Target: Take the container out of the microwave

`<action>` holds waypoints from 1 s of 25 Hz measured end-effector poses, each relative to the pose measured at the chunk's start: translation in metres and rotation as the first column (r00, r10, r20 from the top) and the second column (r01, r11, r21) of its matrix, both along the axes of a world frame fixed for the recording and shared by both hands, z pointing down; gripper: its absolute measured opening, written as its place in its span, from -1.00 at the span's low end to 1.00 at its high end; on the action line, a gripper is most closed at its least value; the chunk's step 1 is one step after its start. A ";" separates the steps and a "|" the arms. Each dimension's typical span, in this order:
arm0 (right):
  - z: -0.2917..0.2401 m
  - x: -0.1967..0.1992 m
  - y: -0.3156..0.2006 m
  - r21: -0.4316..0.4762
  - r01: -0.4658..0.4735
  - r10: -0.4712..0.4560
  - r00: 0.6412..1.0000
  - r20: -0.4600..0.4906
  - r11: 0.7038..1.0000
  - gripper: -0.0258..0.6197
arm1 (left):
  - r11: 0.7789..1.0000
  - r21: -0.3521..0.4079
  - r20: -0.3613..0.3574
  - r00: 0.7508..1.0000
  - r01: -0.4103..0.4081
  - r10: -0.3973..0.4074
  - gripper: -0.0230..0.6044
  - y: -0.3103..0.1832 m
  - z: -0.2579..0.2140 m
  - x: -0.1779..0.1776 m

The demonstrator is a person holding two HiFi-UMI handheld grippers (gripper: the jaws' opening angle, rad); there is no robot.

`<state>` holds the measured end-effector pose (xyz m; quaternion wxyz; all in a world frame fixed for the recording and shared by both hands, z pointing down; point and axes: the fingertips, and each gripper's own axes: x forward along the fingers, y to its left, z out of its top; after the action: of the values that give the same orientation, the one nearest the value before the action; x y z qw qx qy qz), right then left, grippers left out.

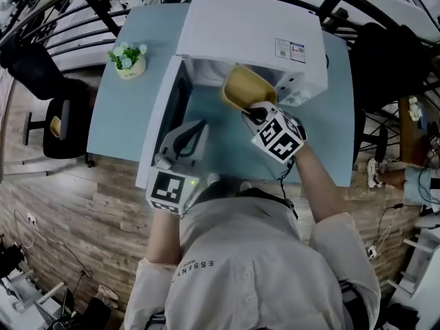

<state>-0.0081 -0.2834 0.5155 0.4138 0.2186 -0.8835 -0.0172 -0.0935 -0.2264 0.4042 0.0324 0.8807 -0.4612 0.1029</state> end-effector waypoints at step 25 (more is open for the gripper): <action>-0.155 0.106 0.018 0.256 -0.537 0.282 0.723 0.630 0.804 -0.85 | 0.989 0.119 0.034 0.995 -0.093 0.089 -0.92 -0.017 -0.050 0.054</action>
<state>0.0978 -0.2651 0.3605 0.0697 0.4923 -0.8663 -0.0479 -0.0397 -0.2438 0.3545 -0.0323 0.8996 -0.4263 0.0889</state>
